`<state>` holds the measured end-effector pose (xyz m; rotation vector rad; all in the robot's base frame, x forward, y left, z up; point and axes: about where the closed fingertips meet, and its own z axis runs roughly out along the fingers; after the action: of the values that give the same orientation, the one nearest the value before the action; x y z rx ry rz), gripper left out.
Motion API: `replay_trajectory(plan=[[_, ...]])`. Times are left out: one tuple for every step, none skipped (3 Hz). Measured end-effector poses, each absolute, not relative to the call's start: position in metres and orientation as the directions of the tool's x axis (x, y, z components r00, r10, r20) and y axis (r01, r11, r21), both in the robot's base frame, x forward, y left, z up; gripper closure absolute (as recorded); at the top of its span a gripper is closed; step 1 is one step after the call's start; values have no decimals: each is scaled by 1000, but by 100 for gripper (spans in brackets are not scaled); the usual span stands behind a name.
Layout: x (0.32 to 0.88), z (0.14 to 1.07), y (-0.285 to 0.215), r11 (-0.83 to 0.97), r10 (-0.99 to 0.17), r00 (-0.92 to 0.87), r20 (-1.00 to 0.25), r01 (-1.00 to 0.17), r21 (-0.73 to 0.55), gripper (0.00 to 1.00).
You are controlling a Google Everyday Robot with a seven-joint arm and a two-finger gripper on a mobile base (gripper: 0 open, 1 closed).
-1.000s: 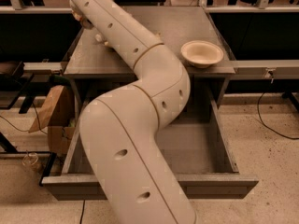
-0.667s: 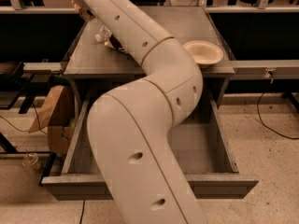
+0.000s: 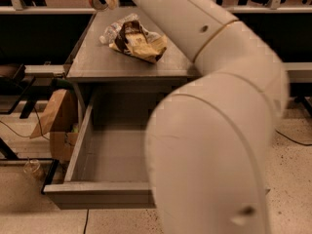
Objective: Place coke can into top drawer
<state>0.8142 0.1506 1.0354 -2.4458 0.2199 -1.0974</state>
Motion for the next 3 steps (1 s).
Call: replay_trajectory(plan=[[767,1045,112,-881,-328,682,654,29,-472,100],[716,1050,81,-869,-346,679,648,28,-494,100],[661,1023,52,-873,-358,718,597,-29,-488,100]])
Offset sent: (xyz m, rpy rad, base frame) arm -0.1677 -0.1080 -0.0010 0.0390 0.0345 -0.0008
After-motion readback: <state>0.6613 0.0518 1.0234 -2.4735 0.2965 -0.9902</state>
